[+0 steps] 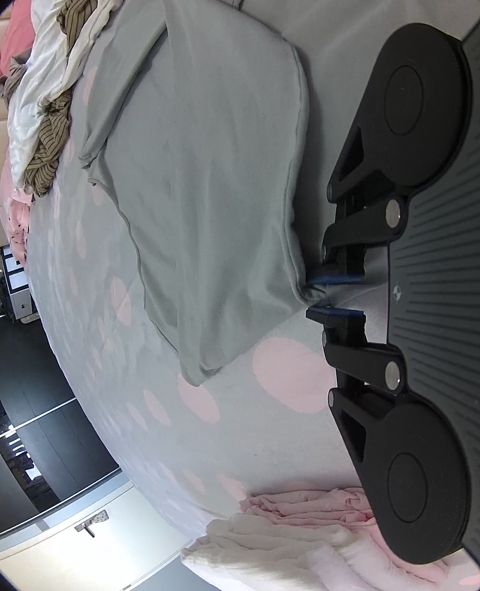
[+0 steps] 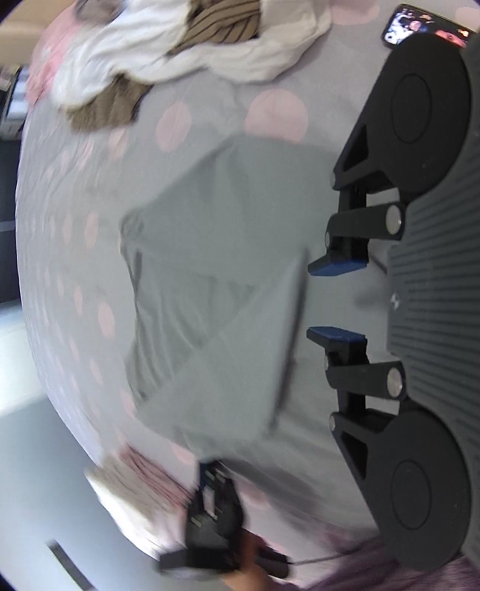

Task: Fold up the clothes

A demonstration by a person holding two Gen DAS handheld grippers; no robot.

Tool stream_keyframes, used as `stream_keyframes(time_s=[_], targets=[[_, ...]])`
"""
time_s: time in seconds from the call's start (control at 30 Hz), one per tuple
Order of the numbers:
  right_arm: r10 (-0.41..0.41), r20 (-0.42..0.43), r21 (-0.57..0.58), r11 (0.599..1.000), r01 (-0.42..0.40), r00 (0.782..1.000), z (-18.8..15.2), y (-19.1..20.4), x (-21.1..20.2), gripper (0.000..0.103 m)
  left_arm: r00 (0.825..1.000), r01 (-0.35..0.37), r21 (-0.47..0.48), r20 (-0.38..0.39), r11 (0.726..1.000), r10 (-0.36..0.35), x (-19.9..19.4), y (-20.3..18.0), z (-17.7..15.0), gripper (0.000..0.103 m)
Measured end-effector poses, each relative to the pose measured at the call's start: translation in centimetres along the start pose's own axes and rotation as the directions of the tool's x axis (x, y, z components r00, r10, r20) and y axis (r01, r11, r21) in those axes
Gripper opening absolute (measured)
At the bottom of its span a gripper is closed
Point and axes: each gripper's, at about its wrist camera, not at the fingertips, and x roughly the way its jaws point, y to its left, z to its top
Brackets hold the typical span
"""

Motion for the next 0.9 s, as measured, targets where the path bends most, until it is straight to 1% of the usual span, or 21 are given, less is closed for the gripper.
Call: stream_keyframes(time_s=[0.07,0.13,0.2,0.23,0.3,0.33,0.37,0.43,0.5,0.6,0.67,0.73,0.77,0.83,0.9], targets=[[-0.019,-0.04,-0.105,0.994,0.015,0.999,-1.2,2.2,0.6,0.047,1.0,-0.002,-0.002,0.005,1.0,0.002,-0.1,0.0,0.0,0.006],[-0.06,-0.087,-0.215,0.976,0.04,0.994,-2.4,4.2,1.6,0.048,1.0,-0.005,-0.009,0.007,1.0,0.005,-0.2,0.2,0.1,0.006],[-0.151,-0.117,-0.314,0.943,0.107,0.982,-3.6,5.3,2.8,0.047,1.0,-0.005,-0.025,0.012,1.0,0.005,-0.3,0.4,0.1,0.005],[-0.192,-0.118,-0.352,0.926,0.139,0.974,-4.0,5.5,3.4,0.044,1.0,-0.005,-0.033,0.014,0.999,0.005,-0.4,0.6,0.2,0.005],[-0.232,-0.106,-0.385,0.906,0.175,0.967,-4.4,5.3,3.9,0.023,1.0,-0.005,-0.048,0.018,0.999,0.006,-0.5,0.8,0.3,0.005],[-0.239,-0.099,-0.385,0.904,0.184,0.966,-4.4,5.0,3.9,0.011,1.0,-0.003,-0.06,0.02,0.998,0.004,-0.6,1.0,0.3,0.005],[-0.23,-0.092,-0.371,0.911,0.181,0.969,-4.2,4.8,3.5,0.011,1.0,-0.001,-0.074,0.023,0.997,0.003,-0.7,1.3,0.3,0.005],[-0.201,-0.079,-0.342,0.925,0.163,0.976,-3.6,4.5,2.5,0.01,1.0,0.006,-0.099,0.027,0.995,-0.004,-0.8,1.8,0.2,0.004],[-0.163,-0.073,-0.343,0.93,0.129,0.984,-3.0,5.0,1.0,0.009,1.0,0.023,-0.15,0.025,0.988,-0.02,-0.7,2.7,0.1,0.004],[-0.072,-0.09,-0.342,0.939,0.037,0.993,-2.0,6.1,-1.5,0.009,0.998,0.059,-0.249,0.028,0.967,-0.054,-0.5,4.3,-0.2,0.003],[-0.001,-0.105,-0.336,0.941,-0.034,0.994,-1.4,7.0,-3.1,0.009,0.996,0.087,-0.306,0.039,0.948,-0.079,-0.4,5.2,-0.4,0.003],[0.075,-0.128,-0.338,0.934,-0.115,0.989,-0.8,8.2,-4.6,0.008,0.994,0.108,-0.347,0.048,0.932,-0.098,-0.2,5.9,-0.6,0.003],[0.117,-0.143,-0.336,0.928,-0.16,0.983,-0.6,8.8,-5.3,0.008,0.993,0.119,-0.364,0.055,0.924,-0.106,-0.1,6.2,-0.8,0.003],[0.201,-0.192,-0.337,0.905,-0.258,0.96,-0.5,10.3,-6.3,0.008,0.99,0.141,-0.396,0.074,0.907,-0.121,0.2,7.0,-1.2,0.003],[0.243,-0.244,-0.361,0.876,-0.321,0.939,-0.6,12.1,-6.8,0.008,0.985,0.172,-0.447,0.096,0.878,-0.144,0.4,7.9,-1.8,0.003]])
